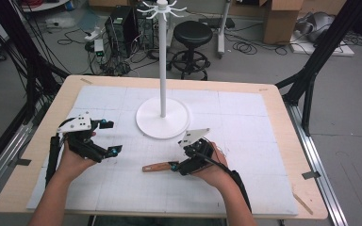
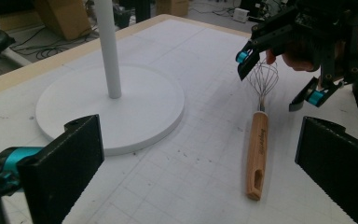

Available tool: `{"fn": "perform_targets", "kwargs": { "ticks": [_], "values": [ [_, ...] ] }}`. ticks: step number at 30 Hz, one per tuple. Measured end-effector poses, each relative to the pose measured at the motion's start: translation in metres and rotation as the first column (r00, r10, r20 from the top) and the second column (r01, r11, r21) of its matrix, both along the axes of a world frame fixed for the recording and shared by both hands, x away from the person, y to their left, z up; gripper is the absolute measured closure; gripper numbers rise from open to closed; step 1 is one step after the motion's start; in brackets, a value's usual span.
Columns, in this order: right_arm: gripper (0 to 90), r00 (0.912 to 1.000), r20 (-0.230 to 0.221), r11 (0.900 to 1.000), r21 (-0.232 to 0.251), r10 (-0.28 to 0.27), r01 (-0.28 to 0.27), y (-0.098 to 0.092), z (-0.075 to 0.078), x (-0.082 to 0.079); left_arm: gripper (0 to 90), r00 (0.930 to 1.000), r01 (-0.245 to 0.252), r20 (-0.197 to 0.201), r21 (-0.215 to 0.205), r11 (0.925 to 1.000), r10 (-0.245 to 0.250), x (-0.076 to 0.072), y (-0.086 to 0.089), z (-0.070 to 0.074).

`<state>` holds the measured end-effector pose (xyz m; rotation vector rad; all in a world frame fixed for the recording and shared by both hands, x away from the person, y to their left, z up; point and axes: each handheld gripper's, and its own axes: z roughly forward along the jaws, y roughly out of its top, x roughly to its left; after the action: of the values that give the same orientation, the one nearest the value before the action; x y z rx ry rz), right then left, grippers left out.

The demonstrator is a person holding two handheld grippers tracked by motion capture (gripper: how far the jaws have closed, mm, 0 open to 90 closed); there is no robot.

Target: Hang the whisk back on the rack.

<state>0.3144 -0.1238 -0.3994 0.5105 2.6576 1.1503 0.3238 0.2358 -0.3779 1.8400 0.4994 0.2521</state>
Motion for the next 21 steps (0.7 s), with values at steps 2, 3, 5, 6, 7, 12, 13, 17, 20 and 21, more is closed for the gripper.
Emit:
{"fn": "perform_targets", "kwargs": {
  "ticks": [2,3,5,6,7,12,13,17,20,21],
  "values": [
    [19.0,0.9998,-0.01,0.999,-0.036,0.018,-0.019,0.007,-0.002,0.0,1.6,1.0,-0.001,0.002,-0.002,1.0,0.001,0.0,0.0,0.0],
    [19.1,0.9996,-0.013,0.998,-0.057,0.025,-0.026,0.01,-0.003,0.0,1.6,1.0,-0.001,0.004,-0.002,1.0,0.001,0.0,0.001,0.0],
    [19.1,0.9992,-0.016,0.994,-0.097,0.038,-0.039,0.016,-0.006,0.0,1.6,1.0,0.0,0.003,-0.002,1.0,0.0,0.0,0.001,0.001],
    [19.4,0.9988,-0.018,0.991,-0.124,0.046,-0.047,0.018,-0.007,0.0,1.6,1.0,-0.004,0.002,-0.004,1.0,0.004,0.0,0.001,0.001],
    [20.2,0.9987,-0.019,0.989,-0.142,0.047,-0.049,0.02,-0.008,0.0,1.6,1.0,-0.004,0.003,-0.002,1.0,0.004,0.0,0.001,0.001],
    [29.1,0.9983,-0.019,0.967,-0.248,0.054,-0.058,0.029,-0.013,0.0,1.6,1.0,-0.003,0.006,0.0,1.0,0.003,-0.001,0.001,0.001],
    [31.1,0.9982,-0.021,0.964,-0.26,0.056,-0.059,0.03,-0.014,0.0,1.6,1.0,-0.004,0.006,-0.001,1.0,0.004,-0.001,0.001,0.001],
    [38.0,0.9974,-0.043,0.955,-0.288,0.058,-0.068,0.032,-0.017,0.003,1.6,1.0,-0.005,0.004,-0.005,1.0,0.005,0.0,0.002,0.001],
    [42.2,0.996,-0.07,0.951,-0.301,0.057,-0.075,0.033,-0.018,0.005,1.6,1.0,-0.006,0.003,-0.004,1.0,0.006,0.0,0.001,0.001],
    [45.2,0.9955,-0.075,0.948,-0.309,0.058,-0.078,0.033,-0.018,0.006,1.6,1.0,-0.004,0.004,-0.002,1.0,0.005,0.0,0.001,0.001]
  ]
}}
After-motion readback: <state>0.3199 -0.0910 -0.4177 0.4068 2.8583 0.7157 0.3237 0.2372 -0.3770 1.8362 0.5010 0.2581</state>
